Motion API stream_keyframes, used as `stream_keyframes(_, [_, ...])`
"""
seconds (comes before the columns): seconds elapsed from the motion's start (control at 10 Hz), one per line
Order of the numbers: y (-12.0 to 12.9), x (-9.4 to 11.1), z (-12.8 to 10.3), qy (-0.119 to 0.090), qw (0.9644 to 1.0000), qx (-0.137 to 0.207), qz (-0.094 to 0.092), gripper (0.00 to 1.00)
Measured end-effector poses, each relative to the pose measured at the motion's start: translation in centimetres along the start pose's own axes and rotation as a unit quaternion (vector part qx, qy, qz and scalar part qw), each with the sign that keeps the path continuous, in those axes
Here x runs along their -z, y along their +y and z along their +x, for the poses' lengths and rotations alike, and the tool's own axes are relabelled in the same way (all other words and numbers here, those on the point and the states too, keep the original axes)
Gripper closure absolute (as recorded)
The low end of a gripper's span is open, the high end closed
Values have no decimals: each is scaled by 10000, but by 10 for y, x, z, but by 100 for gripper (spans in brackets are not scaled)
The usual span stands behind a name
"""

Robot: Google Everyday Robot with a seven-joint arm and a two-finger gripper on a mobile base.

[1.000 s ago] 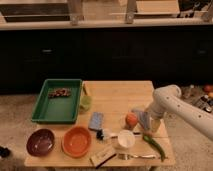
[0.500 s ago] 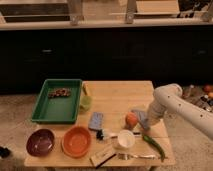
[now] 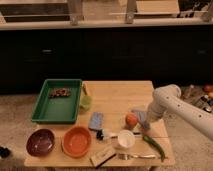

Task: Wipe red bowl with towel

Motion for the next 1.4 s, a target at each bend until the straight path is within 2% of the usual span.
stream_keyframes(0.1, [3,3,5,-96,9998,-42,173,50])
stream_keyframes(0.3, [5,9,18,-177,9992,-12,345,34])
stream_keyframes(0.4, [3,10,15,-190,9986,145,473,23])
stream_keyframes(0.5, [2,11,12,-203,9977,233,603,20])
stream_keyframes(0.6, [3,12,11,-242,9969,292,685,20])
stream_keyframes(0.8, [0,11,3,-321,9955,508,736,20])
stream_keyframes(1.1, [-10,-1,-21,-363,9933,920,597,20])
stream_keyframes(1.4, [-18,-14,-31,-349,9927,1071,434,22])
